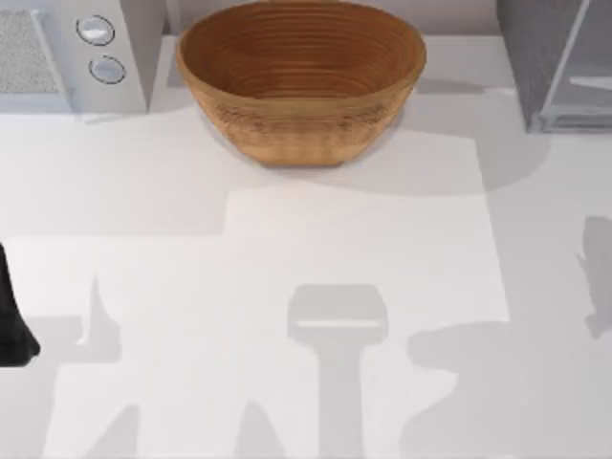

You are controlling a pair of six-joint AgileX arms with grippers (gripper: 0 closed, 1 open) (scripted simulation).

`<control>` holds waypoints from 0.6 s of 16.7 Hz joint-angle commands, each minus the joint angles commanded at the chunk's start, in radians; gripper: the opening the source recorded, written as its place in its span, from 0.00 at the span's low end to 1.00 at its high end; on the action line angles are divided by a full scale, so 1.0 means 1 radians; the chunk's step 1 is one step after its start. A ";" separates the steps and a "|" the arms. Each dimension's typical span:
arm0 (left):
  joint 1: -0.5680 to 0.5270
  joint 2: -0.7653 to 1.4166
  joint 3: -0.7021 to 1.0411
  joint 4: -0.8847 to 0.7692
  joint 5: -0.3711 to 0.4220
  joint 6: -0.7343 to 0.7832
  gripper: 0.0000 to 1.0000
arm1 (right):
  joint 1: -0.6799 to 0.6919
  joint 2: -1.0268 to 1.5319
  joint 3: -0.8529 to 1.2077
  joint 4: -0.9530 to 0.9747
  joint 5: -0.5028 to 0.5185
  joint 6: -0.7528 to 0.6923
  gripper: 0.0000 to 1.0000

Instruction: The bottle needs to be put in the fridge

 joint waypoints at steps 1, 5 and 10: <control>0.000 0.000 0.000 0.000 0.000 0.000 1.00 | 0.034 -0.099 -0.023 -0.039 0.074 0.036 0.01; 0.000 0.000 0.000 0.000 0.000 0.000 1.00 | 0.166 -0.503 -0.120 -0.181 0.379 0.162 0.01; 0.000 0.000 0.000 0.000 0.000 0.000 1.00 | 0.311 -0.927 -0.235 -0.312 0.707 0.250 0.01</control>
